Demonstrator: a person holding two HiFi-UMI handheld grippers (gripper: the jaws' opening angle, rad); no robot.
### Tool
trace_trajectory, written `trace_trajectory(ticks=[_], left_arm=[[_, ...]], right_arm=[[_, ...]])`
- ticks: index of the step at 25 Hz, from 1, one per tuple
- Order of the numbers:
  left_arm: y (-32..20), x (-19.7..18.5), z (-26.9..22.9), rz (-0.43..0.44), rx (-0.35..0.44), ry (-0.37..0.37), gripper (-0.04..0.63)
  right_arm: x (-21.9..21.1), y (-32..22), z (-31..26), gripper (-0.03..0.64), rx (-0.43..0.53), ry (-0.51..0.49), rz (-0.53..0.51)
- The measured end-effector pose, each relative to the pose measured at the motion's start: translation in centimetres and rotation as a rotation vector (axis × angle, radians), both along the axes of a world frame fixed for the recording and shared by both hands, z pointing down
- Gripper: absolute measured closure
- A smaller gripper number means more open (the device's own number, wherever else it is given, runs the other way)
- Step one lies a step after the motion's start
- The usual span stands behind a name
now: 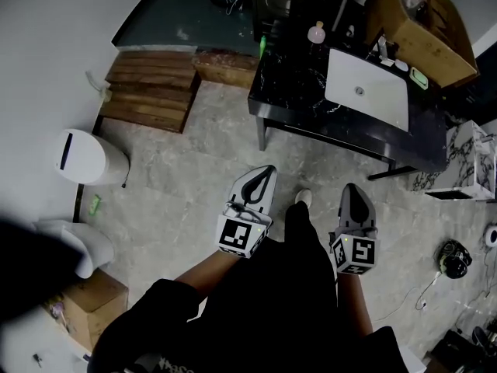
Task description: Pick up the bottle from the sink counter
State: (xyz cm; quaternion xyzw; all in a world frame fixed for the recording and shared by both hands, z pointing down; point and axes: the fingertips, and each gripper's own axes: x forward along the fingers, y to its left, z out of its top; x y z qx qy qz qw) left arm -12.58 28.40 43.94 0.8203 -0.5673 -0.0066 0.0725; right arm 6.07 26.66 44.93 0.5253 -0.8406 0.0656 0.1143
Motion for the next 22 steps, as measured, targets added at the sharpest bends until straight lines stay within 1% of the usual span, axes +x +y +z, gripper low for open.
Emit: trace_trajectory(ticks=[4,8,12,16,19,22], left_arm=[[-3.0,1.2,0.3,0.001,-0.024,-0.018,0.580],[-7.0,3.1,0.4,0.002,-0.048,-0.045,0.580],[-11.1,4.5,0.5,-0.063,-0.030,-0.074,0.580],[-15.5,7.0,0.7,-0.062,-0.031,-0.081,0.580],[-18.7,8.7,0.1,-0.071,-0.032,-0.081,0.580],[-21.3,9.9,-0.5,-0.091,-0.023,-0.086,0.580]], right_arm=[[0.6,-3.3,0.4,0.578,-0.014,-0.004,-0.013],[2.7,-7.7,0.8,0.578,-0.027,-0.042,0.003],[5.6,-12.6,1.1,0.578,-0.031,-0.050,0.019],[8.3,-16.6,1.5,0.578,-0.032,-0.059,0.030],[9.5,-19.3,1.9,0.578,-0.051,-0.074,0.011],[10.2,-21.8,1.7,0.578,-0.050,-0.085,-0.024]])
